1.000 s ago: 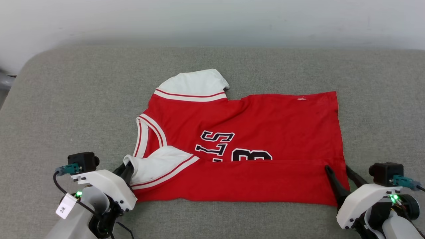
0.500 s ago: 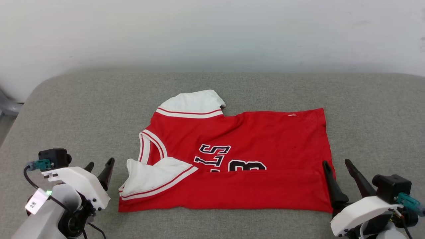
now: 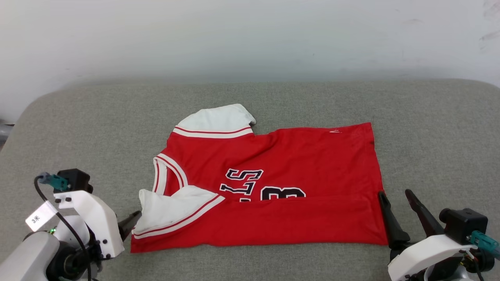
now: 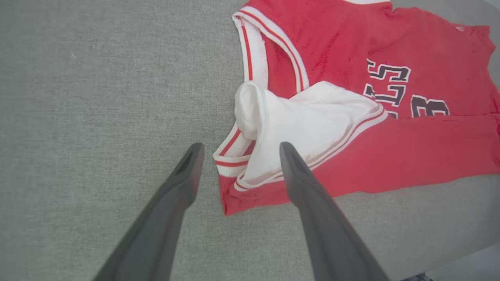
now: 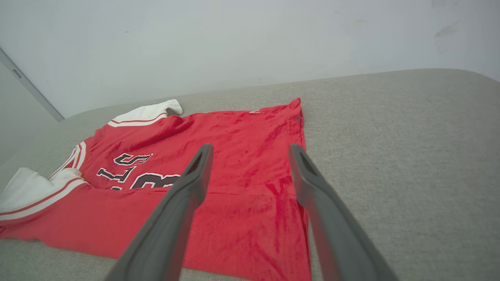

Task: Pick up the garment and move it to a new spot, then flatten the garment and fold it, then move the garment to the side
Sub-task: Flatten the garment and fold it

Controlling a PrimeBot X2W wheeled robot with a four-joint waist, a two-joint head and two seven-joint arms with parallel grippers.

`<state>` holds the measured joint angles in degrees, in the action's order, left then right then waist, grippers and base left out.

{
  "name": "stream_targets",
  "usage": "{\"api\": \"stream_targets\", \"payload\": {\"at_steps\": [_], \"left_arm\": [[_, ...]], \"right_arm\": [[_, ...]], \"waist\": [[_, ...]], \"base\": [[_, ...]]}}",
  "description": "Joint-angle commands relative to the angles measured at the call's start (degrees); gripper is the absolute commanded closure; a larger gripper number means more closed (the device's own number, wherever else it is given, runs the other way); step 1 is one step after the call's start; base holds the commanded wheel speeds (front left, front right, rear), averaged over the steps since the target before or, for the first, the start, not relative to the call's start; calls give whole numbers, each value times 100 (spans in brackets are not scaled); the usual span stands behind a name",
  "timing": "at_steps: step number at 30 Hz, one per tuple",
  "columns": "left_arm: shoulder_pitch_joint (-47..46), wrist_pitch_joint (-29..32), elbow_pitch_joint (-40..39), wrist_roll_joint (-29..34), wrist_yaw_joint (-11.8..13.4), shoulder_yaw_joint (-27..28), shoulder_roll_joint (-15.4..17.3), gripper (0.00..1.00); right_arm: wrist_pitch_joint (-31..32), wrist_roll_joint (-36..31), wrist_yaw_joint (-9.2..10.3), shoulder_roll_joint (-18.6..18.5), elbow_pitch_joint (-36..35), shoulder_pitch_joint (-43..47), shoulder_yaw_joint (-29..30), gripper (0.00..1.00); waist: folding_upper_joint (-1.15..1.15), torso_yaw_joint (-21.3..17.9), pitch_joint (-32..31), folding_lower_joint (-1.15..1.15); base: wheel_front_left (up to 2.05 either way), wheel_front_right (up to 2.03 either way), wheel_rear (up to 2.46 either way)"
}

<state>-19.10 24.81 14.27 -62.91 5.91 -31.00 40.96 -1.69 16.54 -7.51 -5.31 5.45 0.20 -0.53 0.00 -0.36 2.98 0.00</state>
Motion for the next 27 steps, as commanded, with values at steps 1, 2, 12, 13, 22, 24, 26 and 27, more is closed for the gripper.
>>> {"api": "stream_targets", "payload": {"at_steps": [1,2,12,13,22,24,26,27], "left_arm": [[131,134,-85,-54,92,-50,14,0],[162,203,-144,-73,147,-80,17,0],[105,474,275,-68,452,-295,-283,0],[99,488,373,-78,449,-325,-342,0],[2,697,739,-183,94,-568,-713,100],[-86,605,690,-109,43,-560,-677,100],[-172,482,618,-14,34,-533,-630,100],[-210,420,573,25,36,-510,-599,100]], "right_arm": [[21,-5,4,33,-54,-4,2,0],[47,3,4,35,-77,-26,-6,0],[84,58,4,57,-174,-290,-19,0],[95,64,4,55,-173,-311,-4,0],[265,186,5,-132,-127,-413,344,0],[298,216,5,-203,-115,-430,429,0],[418,329,5,-310,-55,-464,514,0],[563,418,5,-363,1,-470,549,0]], "waist": [[0,-42,65,0],[0,-62,102,0],[0,-201,543,0],[0,-214,581,0],[0,-225,689,0],[0,-194,674,0],[0,-159,641,0],[0,-142,624,0]], "base": [[0,0,0],[0,0,0],[0,0,0],[0,0,0],[0,0,0],[0,0,0],[0,0,0],[0,0,0]]}}
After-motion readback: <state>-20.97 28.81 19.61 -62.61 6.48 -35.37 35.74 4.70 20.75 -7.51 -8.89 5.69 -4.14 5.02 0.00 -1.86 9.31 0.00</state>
